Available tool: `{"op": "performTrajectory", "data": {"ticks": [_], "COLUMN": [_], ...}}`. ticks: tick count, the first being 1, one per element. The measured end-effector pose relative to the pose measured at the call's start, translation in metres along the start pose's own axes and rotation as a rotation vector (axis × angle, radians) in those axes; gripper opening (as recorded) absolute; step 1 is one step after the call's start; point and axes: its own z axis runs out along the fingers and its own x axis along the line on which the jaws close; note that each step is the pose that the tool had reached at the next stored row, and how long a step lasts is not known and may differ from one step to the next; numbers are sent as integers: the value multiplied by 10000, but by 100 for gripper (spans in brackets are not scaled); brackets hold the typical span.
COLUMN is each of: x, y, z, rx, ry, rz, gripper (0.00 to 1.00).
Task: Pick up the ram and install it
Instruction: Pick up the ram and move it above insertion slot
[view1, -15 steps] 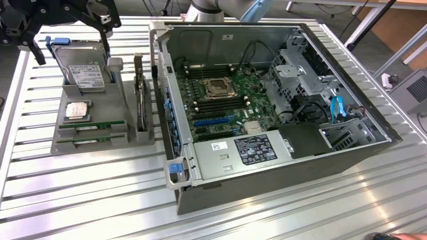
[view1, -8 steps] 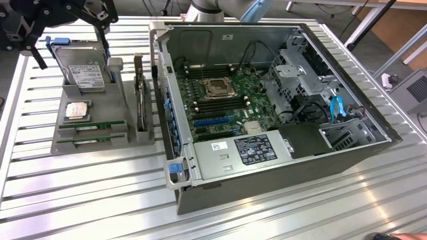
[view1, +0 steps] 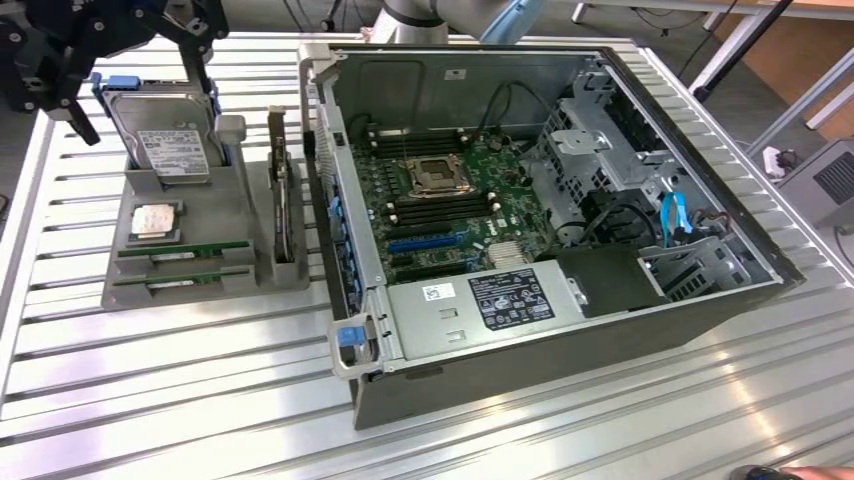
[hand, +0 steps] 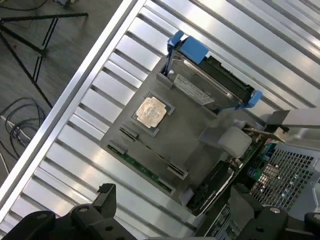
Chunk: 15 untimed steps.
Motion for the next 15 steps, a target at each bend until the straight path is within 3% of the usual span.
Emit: {"op": "performTrajectory", "data": {"ticks": [12,15], "x": [0,0], "y": [-1,-1], "z": [8,9], "rx": [-57,-82], "ry": [111,159], "rz": [-2368,-3379], "gripper": [99,99]}}
